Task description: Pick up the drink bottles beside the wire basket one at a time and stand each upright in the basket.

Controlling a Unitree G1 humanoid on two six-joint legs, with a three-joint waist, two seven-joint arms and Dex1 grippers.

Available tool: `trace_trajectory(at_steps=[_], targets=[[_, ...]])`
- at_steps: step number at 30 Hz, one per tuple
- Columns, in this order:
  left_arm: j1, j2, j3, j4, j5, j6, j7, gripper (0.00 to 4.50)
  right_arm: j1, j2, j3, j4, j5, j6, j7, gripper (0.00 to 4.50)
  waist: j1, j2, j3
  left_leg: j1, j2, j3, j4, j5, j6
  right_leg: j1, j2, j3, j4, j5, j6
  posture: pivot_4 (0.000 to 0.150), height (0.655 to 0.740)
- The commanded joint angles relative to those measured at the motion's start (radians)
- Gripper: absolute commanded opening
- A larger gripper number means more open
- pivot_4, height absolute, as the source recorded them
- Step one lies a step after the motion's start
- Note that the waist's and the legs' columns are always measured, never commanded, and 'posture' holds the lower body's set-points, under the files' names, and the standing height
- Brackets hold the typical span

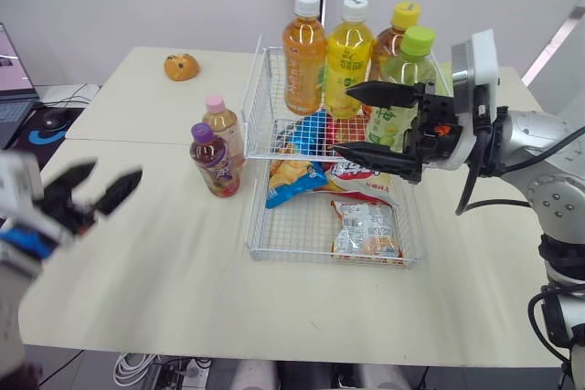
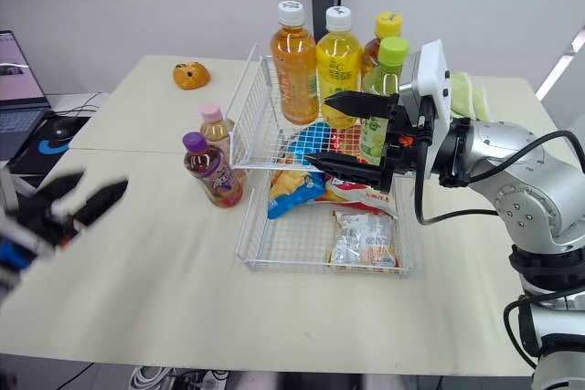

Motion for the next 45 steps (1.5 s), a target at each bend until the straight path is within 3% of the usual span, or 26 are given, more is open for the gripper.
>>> trace_trajectory(at_steps=[1, 5, 12, 17, 24, 33, 38, 44, 45], targets=[[0.131, -0.064, 0.07, -0.141, -0.048, -0.072, -0.001, 4.49, -0.04, 0.031, -0.001, 0.021, -0.038, -0.039, 0.043, 4.5, 0.01, -0.002, -0.001, 0.001, 0.0, -0.002, 0.0, 0.0, 0.0, 0.002, 0.0, -0.001, 0.0, 0.0, 0.0, 0.15, 0.74], [0.185, -0.103, 0.044, -0.213, -0.096, -0.095, 0.043, 4.49, -0.058, 0.062, 0.003, 0.048, -0.07, -0.047, 0.071, 4.5, 0.021, -0.002, -0.001, 0.0, -0.001, -0.005, 0.001, 0.0, 0.001, 0.003, -0.001, -0.003, 0.001, 0.001, -0.002, 0.15, 0.74], [-0.047, -0.023, -0.13, -0.169, -0.096, -0.087, 0.149, 4.49, -0.051, 0.064, -0.018, 0.021, -0.089, -0.028, 0.077, 4.5, 0.021, 0.0, -0.002, 0.0, 0.0, -0.007, 0.0, 0.0, 0.003, 0.003, 0.0, -0.006, 0.002, 0.002, -0.005, 0.15, 0.74], [-0.248, -0.004, -0.314, -0.073, -0.043, -0.097, 0.194, 4.49, -0.017, 0.04, -0.057, -0.038, -0.077, 0.01, 0.035, 4.5, 0.015, 0.001, -0.002, -0.001, -0.001, -0.006, 0.0, 0.001, 0.002, 0.002, 0.0, -0.006, 0.001, 0.002, -0.005, 0.15, 0.74], [-0.483, -0.02, -0.522, 0.173, 0.133, -0.2, 0.23, 4.49, 0.022, 0.019, -0.107, -0.12, -0.058, 0.064, -0.023, 4.5, 0.013, 0.0, -0.002, -0.001, -0.001, -0.005, 0.0, 0.001, 0.002, 0.002, 0.001, -0.006, 0.001, 0.002, -0.005, 0.15, 0.74], [-0.555, -0.031, -0.587, 0.295, 0.188, -0.242, 0.216, 4.49, 0.043, 0.001, -0.14, -0.168, -0.034, 0.101, -0.069, 4.5, 0.003, 0.0, -0.002, -0.001, 0.0, -0.005, -0.001, 0.002, 0.0, 0.002, 0.001, -0.006, 0.001, 0.002, -0.005, 0.15, 0.74], [-0.574, -0.032, -0.598, 0.335, 0.198, -0.267, 0.199, 3.35, 0.047, -0.005, -0.145, -0.175, -0.033, 0.104, -0.077, 4.5, 0.004, 0.0, -0.002, -0.001, 0.0, -0.005, 0.0, 0.002, 0.0, 0.002, 0.001, -0.006, 0.001, 0.002, -0.005, 0.15, 0.74], [-0.576, -0.031, -0.598, 0.346, 0.193, -0.26, 0.185, 1.45, 0.048, -0.007, -0.144, -0.184, -0.032, 0.102, -0.084, 4.5, 0.003, 0.0, -0.002, -0.001, 0.0, -0.005, 0.0, 0.002, 0.0, 0.002, 0.001, -0.006, 0.001, 0.002, -0.005, 0.15, 0.74], [-0.573, -0.028, -0.593, 0.346, 0.19, -0.255, 0.186, 1.39, 0.049, -0.008, -0.145, -0.185, -0.032, 0.101, -0.083, 4.5, 0.003, 0.0, -0.002, -0.001, 0.0, -0.005, -0.001, 0.002, 0.0, 0.002, 0.001, -0.006, 0.001, 0.002, -0.005, 0.15, 0.74]])
